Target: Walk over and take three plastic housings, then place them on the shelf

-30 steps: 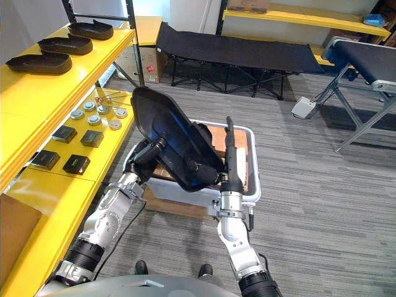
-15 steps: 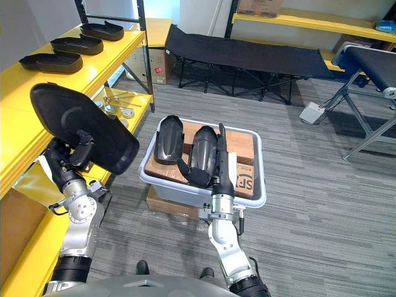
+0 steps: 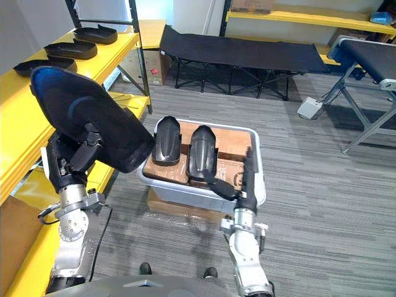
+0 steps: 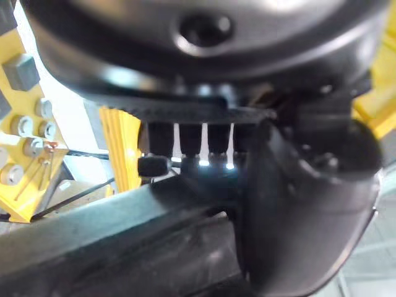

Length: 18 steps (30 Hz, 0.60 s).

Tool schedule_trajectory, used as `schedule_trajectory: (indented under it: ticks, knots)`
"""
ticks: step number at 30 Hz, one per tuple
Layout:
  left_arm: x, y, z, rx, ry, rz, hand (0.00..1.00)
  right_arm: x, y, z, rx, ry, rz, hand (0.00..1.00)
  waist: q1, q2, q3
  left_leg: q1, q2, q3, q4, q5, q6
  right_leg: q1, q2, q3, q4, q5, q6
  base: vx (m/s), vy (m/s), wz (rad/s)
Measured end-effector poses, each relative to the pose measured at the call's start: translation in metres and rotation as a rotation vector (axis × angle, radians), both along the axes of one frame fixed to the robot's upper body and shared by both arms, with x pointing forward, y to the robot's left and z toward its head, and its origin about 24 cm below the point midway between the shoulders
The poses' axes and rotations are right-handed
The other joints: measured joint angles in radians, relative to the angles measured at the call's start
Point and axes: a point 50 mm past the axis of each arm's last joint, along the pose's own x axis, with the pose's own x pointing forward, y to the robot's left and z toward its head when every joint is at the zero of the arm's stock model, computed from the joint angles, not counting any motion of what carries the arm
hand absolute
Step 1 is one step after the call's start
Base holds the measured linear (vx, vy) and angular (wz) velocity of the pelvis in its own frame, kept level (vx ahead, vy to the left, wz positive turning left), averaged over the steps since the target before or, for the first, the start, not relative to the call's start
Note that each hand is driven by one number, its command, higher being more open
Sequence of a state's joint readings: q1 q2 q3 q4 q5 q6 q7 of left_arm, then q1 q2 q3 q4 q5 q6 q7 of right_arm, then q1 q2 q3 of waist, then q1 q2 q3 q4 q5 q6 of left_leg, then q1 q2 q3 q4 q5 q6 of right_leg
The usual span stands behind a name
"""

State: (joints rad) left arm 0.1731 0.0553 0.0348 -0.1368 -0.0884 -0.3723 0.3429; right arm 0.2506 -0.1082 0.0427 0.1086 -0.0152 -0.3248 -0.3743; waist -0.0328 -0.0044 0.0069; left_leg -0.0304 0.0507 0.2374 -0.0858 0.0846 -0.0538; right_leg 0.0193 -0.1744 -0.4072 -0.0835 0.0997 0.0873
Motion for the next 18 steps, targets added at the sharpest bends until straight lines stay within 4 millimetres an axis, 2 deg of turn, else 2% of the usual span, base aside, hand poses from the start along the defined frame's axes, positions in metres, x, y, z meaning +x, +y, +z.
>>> schedule_trajectory:
  ticks: [3,7,13,18]
  knots:
    - [-0.007,0.003,-0.002,0.021,0.018,-0.021,0.0,-0.005,-0.016,-0.001,0.048,0.003,-0.076,1.0,-0.004,0.011,-0.004,0.001,0.004,0.001,0.0,-0.001,-0.001,0.0,0.001,0.001,-0.001,-0.002,-0.001,0.0,0.0,0.0]
    - [-0.014,0.006,-0.004,0.048,0.036,-0.048,0.0,-0.006,-0.02,-0.001,0.081,0.0,-0.074,1.0,0.001,0.013,-0.003,0.001,0.012,-0.001,-0.001,-0.002,-0.003,0.002,0.006,-0.001,-0.001,-0.012,-0.007,0.0,-0.001,0.01]
    - [-0.016,0.01,-0.003,0.064,0.034,-0.041,0.0,-0.004,-0.01,-0.002,0.107,0.004,0.015,1.0,0.01,0.02,-0.004,-0.001,0.011,-0.009,-0.002,-0.002,-0.003,0.006,0.005,-0.01,-0.001,-0.013,-0.006,0.0,0.008,0.04]
    - [-0.023,0.012,0.008,0.088,-0.004,0.019,0.0,0.003,0.007,0.003,0.25,-0.034,0.127,1.0,0.032,0.021,-0.004,-0.011,0.008,-0.033,0.001,0.0,-0.003,0.008,0.005,-0.031,0.0,-0.014,-0.002,0.0,0.001,0.12]
